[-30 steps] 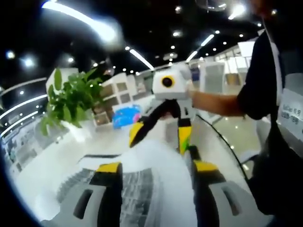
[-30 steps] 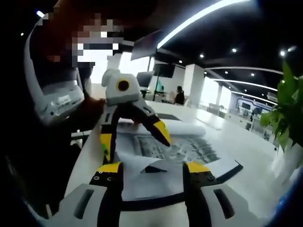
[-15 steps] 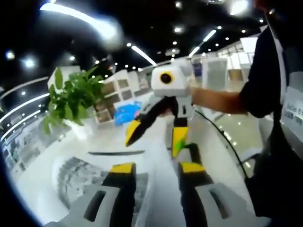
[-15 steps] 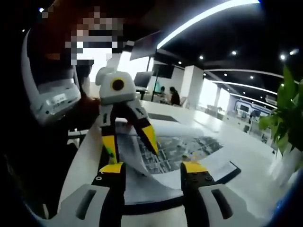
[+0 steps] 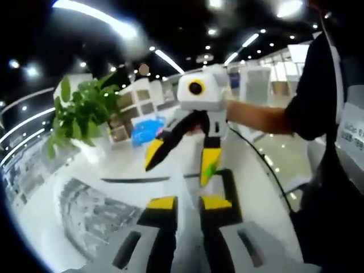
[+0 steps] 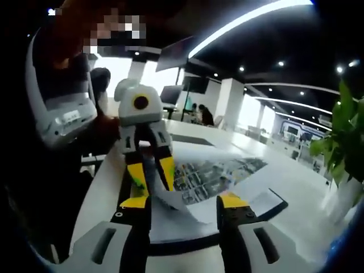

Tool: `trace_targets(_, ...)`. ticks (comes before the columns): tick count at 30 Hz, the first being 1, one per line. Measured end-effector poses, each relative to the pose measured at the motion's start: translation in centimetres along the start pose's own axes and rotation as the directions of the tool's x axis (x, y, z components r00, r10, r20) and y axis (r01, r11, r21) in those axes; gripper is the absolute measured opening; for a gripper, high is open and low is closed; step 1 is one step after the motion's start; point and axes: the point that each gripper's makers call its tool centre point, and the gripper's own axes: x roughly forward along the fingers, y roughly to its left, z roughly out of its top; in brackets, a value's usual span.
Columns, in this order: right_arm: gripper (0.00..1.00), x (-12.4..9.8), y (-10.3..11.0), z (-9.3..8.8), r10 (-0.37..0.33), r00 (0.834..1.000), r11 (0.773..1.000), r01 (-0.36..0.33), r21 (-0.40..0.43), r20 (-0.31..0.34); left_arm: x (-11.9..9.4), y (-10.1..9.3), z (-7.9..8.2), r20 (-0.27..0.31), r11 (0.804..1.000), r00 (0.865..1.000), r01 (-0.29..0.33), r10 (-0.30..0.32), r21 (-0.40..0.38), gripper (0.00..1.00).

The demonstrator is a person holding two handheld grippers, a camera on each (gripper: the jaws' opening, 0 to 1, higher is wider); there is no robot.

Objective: Flip through the bound document one page at a time

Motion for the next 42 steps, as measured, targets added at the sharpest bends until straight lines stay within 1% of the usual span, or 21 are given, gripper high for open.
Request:
trace_targets(1, 0.48, -0.3, -0.1, 0.0, -0.004, 1.0, 1.0, 0.004, 0.001, 0.003, 0.0, 0.0, 0.0, -0.002, 1.0, 1.0, 0.002, -0.002, -0.002, 0.1)
trace_targets(6, 0.47, -1.1, -0.4, 0.1, -0.021, 1.0, 1.0, 0.021, -0.002, 0.005, 0.0, -0.1, 0.0, -0.004, 1.0, 1.0, 0.003, -0.003, -0.013, 0.05)
trace_targets(8, 0.46, -1.4, -0.5, 0.0, -0.028, 1.0, 1.0, 0.028, -0.005, 0.003, 0.0, -0.1, 0.0, -0.004, 1.0, 1.0, 0.003, -0.003, -0.017, 0.03)
trace_targets(10, 0.46, -1.4, -0.6, -0.2, -0.034, 0.999, 0.999, 0.034, -0.021, -0.008, -0.1, -0.2, 0.4, 0.007, 0.999, 1.0, 0.002, -0.002, -0.035, 0.03)
trace_targets(13, 0.46, -0.7, -0.1, -0.3, -0.031, 0.999, 0.999, 0.03, -0.036, -0.013, -0.2, -0.3, 0.8, 0.016, 1.0, 1.0, 0.0, 0.0, -0.032, 0.03)
trace_targets(16, 0.46, 0.1, 0.3, -0.3, -0.02, 1.0, 0.997, 0.018, -0.073, -0.021, -0.3, -0.3, 1.1, 0.029, 1.0, 1.0, 0.0, 0.001, -0.03, 0.03)
trace_targets(19, 0.45, 0.5, 0.4, -0.4, -0.009, 0.999, 0.995, 0.006, -0.1, -0.031, -0.7, -0.4, 2.0, 0.064, 0.999, 0.998, -0.004, 0.006, -0.035, 0.03)
trace_targets(20, 0.45, 0.8, 0.4, -0.5, -0.008, 0.999, 0.993, 0.003, -0.114, -0.043, -0.7, -0.4, 2.1, 0.067, 0.999, 0.998, -0.004, 0.006, -0.036, 0.03)
trace_targets(22, 0.41, 1.2, 0.5, -0.7, -0.008, 0.998, 0.99, 0.0, -0.139, -0.055, -1.0, -0.4, 2.5, 0.088, 0.999, 0.996, -0.002, 0.005, -0.041, 0.03)
trace_targets(25, 0.33, 1.4, 0.4, -0.7, -0.008, 0.998, 0.989, -0.001, -0.149, -0.059, -1.2, -0.4, 2.7, 0.101, 0.999, 0.995, -0.009, 0.014, -0.044, 0.03)
trace_targets(33, 0.18, 1.4, 0.2, -0.1, -0.016, 0.999, 0.985, 0.008, -0.174, -0.045, -1.6, 0.2, 3.0, 0.138, 0.997, 0.99, -0.015, 0.026, -0.079, 0.03)
trace_targets(36, 0.13, 1.3, 0.1, 0.0, -0.017, 0.999, 0.984, 0.009, -0.177, -0.046, -1.9, 0.4, 3.2, 0.149, 0.997, 0.988, -0.022, 0.033, -0.073, 0.04)
trace_targets(39, 0.09, 1.3, 0.1, 0.2, -0.012, 0.999, 0.982, 0.002, -0.189, -0.051, -2.0, 0.4, 3.0, 0.14, 0.998, 0.989, -0.03, 0.038, -0.06, 0.07)
trace_targets(40, 0.08, 1.3, 0.1, 0.3, -0.011, 0.999, 0.981, 0.001, -0.192, -0.05, -2.1, 0.5, 2.8, 0.129, 0.998, 0.991, -0.038, 0.044, -0.046, 0.08)
trace_targets(42, 0.07, 1.2, 0.1, 0.5, -0.008, 0.999, 0.98, -0.002, -0.197, -0.048, -2.3, 0.5, 2.5, 0.106, 0.998, 0.993, -0.053, 0.055, -0.018, 0.13)
